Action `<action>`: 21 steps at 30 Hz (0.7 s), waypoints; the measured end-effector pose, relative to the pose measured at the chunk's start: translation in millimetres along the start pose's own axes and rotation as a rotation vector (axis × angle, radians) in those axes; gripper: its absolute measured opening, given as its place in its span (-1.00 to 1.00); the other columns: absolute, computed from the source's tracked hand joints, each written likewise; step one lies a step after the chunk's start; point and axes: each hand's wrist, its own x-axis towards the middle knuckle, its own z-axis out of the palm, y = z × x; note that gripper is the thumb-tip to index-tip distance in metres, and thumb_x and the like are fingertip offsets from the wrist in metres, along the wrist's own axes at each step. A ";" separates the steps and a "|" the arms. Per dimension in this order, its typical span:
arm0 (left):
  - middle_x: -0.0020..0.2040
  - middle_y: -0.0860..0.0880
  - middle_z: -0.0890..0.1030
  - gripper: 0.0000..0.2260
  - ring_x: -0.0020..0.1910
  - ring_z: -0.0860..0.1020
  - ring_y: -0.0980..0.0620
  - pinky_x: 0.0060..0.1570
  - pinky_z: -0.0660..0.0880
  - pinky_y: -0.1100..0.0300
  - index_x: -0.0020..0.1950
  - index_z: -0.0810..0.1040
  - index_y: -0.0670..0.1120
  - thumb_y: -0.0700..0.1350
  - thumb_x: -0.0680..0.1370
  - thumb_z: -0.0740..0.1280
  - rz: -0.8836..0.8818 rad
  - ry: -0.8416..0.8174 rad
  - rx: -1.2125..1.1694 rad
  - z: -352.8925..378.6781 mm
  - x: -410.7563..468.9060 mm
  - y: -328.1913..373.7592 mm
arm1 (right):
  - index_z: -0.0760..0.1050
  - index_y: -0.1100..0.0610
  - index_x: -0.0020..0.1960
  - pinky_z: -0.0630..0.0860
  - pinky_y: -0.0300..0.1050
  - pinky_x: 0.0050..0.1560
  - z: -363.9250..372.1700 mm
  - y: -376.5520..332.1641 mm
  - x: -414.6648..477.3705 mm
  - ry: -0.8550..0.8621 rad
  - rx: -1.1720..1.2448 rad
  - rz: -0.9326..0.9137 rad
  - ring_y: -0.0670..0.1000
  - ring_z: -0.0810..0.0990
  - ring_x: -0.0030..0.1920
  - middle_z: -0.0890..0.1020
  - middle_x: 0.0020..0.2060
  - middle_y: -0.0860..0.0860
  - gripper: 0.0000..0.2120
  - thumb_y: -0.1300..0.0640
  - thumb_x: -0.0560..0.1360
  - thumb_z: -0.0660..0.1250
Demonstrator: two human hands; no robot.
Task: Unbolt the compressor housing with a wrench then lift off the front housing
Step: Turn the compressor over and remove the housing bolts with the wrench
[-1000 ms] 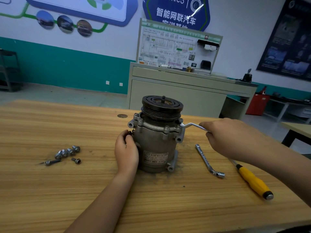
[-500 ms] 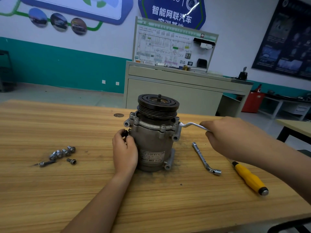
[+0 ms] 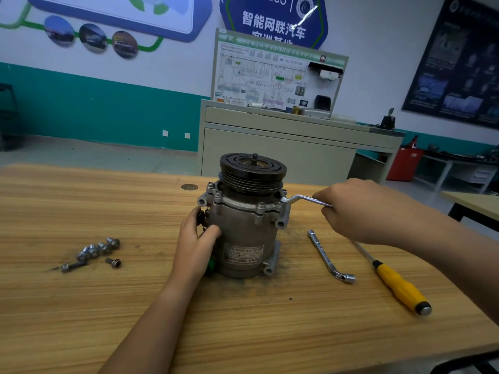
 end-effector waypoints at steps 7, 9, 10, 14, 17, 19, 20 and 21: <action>0.43 -0.02 0.25 -0.17 0.40 0.24 0.01 0.37 0.28 -0.04 0.51 0.08 0.02 -0.14 0.35 0.47 0.014 -0.291 0.313 -19.9 5.7 4.9 | 0.44 0.02 0.21 0.41 -0.25 -0.32 2.0 0.7 -2.9 0.014 0.017 -0.001 -0.06 0.47 -0.25 0.46 -0.27 -0.04 -0.74 0.19 0.57 0.12; 0.43 -0.03 0.26 -0.15 0.40 0.25 0.02 0.37 0.30 -0.02 0.51 0.07 0.00 -0.19 0.35 0.47 0.022 -0.304 0.368 -21.7 9.2 3.9 | 0.44 0.02 0.21 0.34 -0.28 -0.39 -0.1 1.3 -2.1 0.023 -0.036 -0.011 -0.07 0.45 -0.28 0.45 -0.28 -0.04 -0.74 0.18 0.57 0.12; 0.43 -0.02 0.27 -0.15 0.40 0.26 0.02 0.36 0.31 0.00 0.51 0.08 -0.01 -0.20 0.35 0.47 0.019 -0.300 0.382 -23.0 10.4 3.7 | 0.44 0.01 0.23 0.31 -0.29 -0.41 -1.4 1.5 -1.8 0.029 -0.061 -0.019 -0.08 0.45 -0.29 0.46 -0.27 -0.04 -0.73 0.18 0.57 0.13; 0.43 -0.01 0.31 -0.19 0.38 0.29 0.05 0.23 0.31 0.19 0.53 0.08 -0.02 -0.22 0.39 0.44 0.024 -0.284 0.427 -27.6 13.5 2.3 | 0.40 -0.01 0.31 0.31 -0.31 -0.39 -7.2 5.5 -4.0 0.015 -0.072 -0.025 -0.05 0.49 -0.18 0.51 -0.15 -0.02 -0.68 0.16 0.57 0.14; 0.42 0.00 0.33 -0.21 0.32 0.31 0.11 0.19 0.31 0.22 0.53 0.10 -0.03 -0.22 0.41 0.45 0.008 -0.289 0.385 -29.6 14.7 4.0 | 0.41 0.00 0.28 0.30 -0.30 -0.39 -5.3 5.0 -7.5 -0.042 -0.060 -0.051 -0.07 0.46 -0.23 0.48 -0.20 -0.05 -0.70 0.17 0.57 0.14; 0.41 0.00 0.34 -0.23 0.32 0.32 0.10 0.23 0.31 0.19 0.52 0.13 -0.05 -0.20 0.41 0.46 -0.001 -0.299 0.350 -31.0 14.4 5.6 | 0.42 -0.01 0.29 0.37 -0.26 -0.27 -1.6 3.5 -10.2 -0.082 -0.030 -0.077 -0.06 0.47 -0.17 0.50 -0.16 -0.05 -0.68 0.17 0.57 0.14; 0.41 0.00 0.35 -0.24 0.33 0.32 0.10 0.24 0.32 0.17 0.52 0.14 -0.05 -0.19 0.42 0.46 -0.002 -0.300 0.335 -31.8 14.4 6.3 | 0.40 -0.02 0.31 0.41 -0.23 -0.21 -0.9 3.0 -12.0 -0.079 -0.018 -0.080 -0.05 0.46 -0.13 0.51 -0.10 -0.04 -0.67 0.16 0.57 0.13; 0.41 0.00 0.35 -0.26 0.32 0.32 0.11 0.24 0.33 0.18 0.51 0.16 -0.04 -0.19 0.43 0.45 -0.005 -0.297 0.312 -32.6 13.9 6.9 | 0.39 -0.03 0.32 0.44 -0.20 -0.16 -1.6 3.1 -13.6 -0.066 -0.004 -0.078 -0.04 0.47 -0.10 0.53 -0.04 -0.04 -0.66 0.15 0.57 0.12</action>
